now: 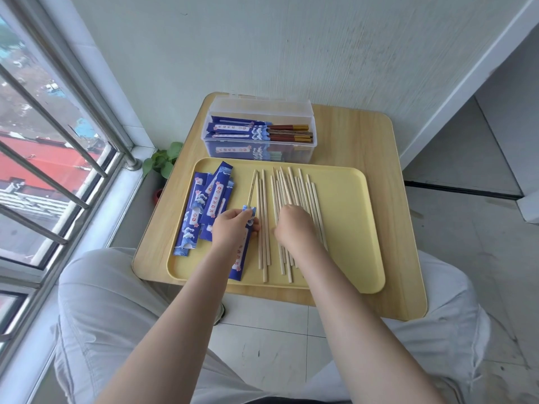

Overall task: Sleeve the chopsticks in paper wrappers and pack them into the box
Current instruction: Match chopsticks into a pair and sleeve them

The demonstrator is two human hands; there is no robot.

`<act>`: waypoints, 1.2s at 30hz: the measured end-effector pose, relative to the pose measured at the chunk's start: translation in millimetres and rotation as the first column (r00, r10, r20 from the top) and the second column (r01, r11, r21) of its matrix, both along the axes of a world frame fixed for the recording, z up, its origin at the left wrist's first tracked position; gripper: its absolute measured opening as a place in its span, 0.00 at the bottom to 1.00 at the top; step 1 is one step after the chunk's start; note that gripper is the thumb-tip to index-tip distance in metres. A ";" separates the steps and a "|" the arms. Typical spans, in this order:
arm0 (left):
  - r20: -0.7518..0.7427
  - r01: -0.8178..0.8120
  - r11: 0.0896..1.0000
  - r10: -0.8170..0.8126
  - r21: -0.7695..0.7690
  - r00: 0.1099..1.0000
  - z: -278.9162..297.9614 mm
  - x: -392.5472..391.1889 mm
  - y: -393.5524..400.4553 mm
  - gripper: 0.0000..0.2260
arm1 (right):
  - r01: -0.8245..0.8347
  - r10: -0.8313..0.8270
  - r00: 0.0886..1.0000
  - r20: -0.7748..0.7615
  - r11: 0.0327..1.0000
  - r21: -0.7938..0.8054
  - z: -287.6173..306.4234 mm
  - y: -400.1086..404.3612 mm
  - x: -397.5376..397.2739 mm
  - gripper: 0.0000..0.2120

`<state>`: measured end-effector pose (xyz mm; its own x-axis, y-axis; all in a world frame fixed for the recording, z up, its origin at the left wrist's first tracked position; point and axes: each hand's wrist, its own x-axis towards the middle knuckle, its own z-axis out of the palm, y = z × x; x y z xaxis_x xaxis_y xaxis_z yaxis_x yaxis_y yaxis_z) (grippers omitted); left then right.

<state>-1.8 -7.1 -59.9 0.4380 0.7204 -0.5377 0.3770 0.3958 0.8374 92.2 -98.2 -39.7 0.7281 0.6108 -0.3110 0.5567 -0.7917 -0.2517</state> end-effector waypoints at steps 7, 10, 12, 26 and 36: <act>0.010 -0.005 1.000 0.005 -0.010 1.000 -2.8 0.0 1.3 0.07 | 0.072 -0.069 0.991 -0.112 0.997 0.019 2.0 -3.0 4.8 0.09; 0.011 -0.001 1.000 0.001 -0.011 1.000 -2.4 -0.5 1.0 0.07 | 0.120 -0.112 0.970 -0.215 0.992 0.026 3.6 -4.9 9.5 0.05; 0.010 0.003 1.000 -0.002 -0.019 1.000 -2.1 -1.0 1.6 0.07 | 0.154 -0.139 0.952 -0.272 0.987 0.035 4.9 -7.4 12.5 0.03; 0.019 0.041 0.999 -0.040 -0.015 0.999 0.6 -2.5 0.5 0.08 | 0.009 -0.012 0.996 -0.092 0.999 -0.035 15.4 2.4 -19.6 0.08; 0.010 0.077 0.997 -0.077 -0.007 0.997 0.6 -4.1 2.3 0.10 | 0.286 -0.232 0.904 -0.360 0.953 0.104 29.3 -7.6 -4.3 0.10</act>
<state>-5.9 -4.7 -59.3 0.4969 0.6803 -0.5388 0.3988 0.3724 0.8380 87.9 -105.8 -10.4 0.7335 0.4742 -0.4870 0.1963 -0.8337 -0.5161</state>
